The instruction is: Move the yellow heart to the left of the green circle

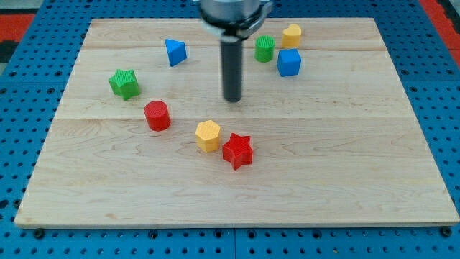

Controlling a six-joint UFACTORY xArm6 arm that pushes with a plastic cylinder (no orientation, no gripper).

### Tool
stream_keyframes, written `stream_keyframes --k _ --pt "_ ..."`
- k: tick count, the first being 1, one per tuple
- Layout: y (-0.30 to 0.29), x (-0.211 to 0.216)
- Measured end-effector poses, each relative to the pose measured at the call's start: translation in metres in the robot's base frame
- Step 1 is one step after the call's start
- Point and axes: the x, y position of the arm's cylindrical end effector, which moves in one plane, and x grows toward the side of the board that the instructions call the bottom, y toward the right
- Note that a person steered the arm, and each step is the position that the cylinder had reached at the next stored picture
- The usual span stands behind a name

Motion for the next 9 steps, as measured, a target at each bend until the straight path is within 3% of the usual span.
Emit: stream_keyframes --k 2,3,4,7,9 --pt "0.210 -0.010" --pt "0.256 -0.098" --pt "0.210 -0.150" --pt "0.026 -0.157" --pt "0.105 -0.160"
